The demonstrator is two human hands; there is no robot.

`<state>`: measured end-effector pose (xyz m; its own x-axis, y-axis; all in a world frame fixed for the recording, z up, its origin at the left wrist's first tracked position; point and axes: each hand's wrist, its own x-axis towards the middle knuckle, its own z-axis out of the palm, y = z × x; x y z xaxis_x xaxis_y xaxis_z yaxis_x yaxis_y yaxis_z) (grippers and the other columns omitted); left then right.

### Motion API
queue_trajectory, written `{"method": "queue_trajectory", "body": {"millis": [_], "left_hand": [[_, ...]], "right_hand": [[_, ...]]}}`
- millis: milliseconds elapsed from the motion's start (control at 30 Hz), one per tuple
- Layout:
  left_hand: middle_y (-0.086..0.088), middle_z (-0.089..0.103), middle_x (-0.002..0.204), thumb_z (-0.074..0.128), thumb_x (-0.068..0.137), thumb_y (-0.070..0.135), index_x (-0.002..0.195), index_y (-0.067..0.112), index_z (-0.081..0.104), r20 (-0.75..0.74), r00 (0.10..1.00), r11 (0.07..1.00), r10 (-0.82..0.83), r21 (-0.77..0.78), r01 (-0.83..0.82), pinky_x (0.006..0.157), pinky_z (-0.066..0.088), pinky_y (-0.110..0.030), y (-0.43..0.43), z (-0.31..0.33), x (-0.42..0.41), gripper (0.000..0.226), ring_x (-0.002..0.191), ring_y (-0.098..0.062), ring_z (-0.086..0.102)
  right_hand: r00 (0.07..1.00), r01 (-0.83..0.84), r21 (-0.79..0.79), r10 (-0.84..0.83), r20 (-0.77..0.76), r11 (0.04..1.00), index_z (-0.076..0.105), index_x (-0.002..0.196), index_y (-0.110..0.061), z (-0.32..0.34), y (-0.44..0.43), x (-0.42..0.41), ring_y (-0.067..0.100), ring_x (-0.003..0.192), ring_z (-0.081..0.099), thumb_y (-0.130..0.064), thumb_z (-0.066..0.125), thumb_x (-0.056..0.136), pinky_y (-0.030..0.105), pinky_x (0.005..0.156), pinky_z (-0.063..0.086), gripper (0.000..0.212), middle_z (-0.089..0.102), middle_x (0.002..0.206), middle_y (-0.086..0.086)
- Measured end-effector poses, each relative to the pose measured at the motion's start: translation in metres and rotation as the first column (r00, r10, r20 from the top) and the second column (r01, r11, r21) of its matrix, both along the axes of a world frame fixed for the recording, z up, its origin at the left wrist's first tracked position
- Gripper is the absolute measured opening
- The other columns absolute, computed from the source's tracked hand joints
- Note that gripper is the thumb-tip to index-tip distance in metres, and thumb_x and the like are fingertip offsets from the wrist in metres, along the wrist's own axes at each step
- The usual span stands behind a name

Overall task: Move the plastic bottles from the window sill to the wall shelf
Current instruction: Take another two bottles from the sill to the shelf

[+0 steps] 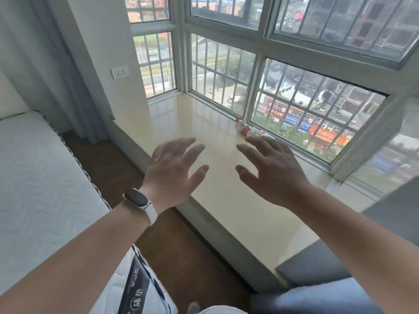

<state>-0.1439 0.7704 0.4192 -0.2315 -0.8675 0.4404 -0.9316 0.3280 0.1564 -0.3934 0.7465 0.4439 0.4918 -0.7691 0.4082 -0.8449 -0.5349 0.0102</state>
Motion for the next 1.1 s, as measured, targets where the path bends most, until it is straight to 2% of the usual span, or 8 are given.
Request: {"method": "queue_trajectory", "body": {"millis": [233,433,667,867,1100], "left_hand": [[-0.007,0.055,0.137,0.048,0.093,0.048,0.13,0.02,0.057,0.047,0.997,0.995,0.069,-0.073,-0.065,0.106,0.031,-0.053,-0.031,0.004,0.046,0.047,0.127,-0.03,0.048],[-0.008,0.058,0.132,0.053,0.09,0.045,0.126,0.018,0.061,0.081,0.985,0.981,0.155,-0.134,-0.143,0.105,0.033,-0.053,-0.064,-0.004,0.071,0.045,0.123,-0.03,0.052],[-0.009,0.06,0.129,0.051,0.091,0.045,0.124,0.017,0.064,0.103,0.957,0.958,0.27,-0.131,-0.256,0.104,0.037,-0.053,-0.114,0.002,0.084,0.046,0.12,-0.032,0.053],[-0.008,0.061,0.13,0.048,0.092,0.046,0.126,0.018,0.063,0.118,0.93,0.938,0.347,-0.068,-0.341,0.105,0.036,-0.052,-0.178,0.002,0.074,0.046,0.121,-0.031,0.053],[-0.005,0.057,0.136,0.043,0.093,0.05,0.131,0.022,0.058,0.096,0.948,0.953,0.303,-0.009,-0.303,0.107,0.032,-0.052,-0.249,0.002,0.036,0.049,0.125,-0.028,0.049]], "right_hand": [[1.0,-0.014,0.018,0.014,-0.005,1.0,0.057,0.132,-0.019,0.003,-0.054,0.039,0.035,0.129,0.047,-0.052,0.04,0.091,0.05,0.104,0.036,0.055,0.056,0.138,0.008],[0.989,-0.128,-0.042,0.131,0.069,0.991,0.062,0.127,-0.015,-0.011,-0.106,0.067,0.035,0.121,0.053,-0.047,0.047,0.091,0.046,0.1,0.037,0.05,0.06,0.13,0.008],[0.974,-0.204,0.058,0.196,0.115,0.977,0.06,0.129,-0.018,-0.03,-0.187,0.104,0.034,0.122,0.053,-0.049,0.044,0.091,0.046,0.099,0.039,0.051,0.059,0.132,0.008],[0.957,-0.268,0.04,0.261,0.123,0.963,0.06,0.129,-0.016,-0.031,-0.258,0.105,0.035,0.121,0.054,-0.049,0.042,0.091,0.047,0.099,0.04,0.053,0.06,0.132,0.01],[0.969,-0.179,0.017,0.173,0.176,0.984,0.06,0.128,-0.019,-0.026,-0.31,0.077,0.034,0.122,0.053,-0.05,0.045,0.091,0.046,0.101,0.038,0.051,0.06,0.132,0.008]]}}
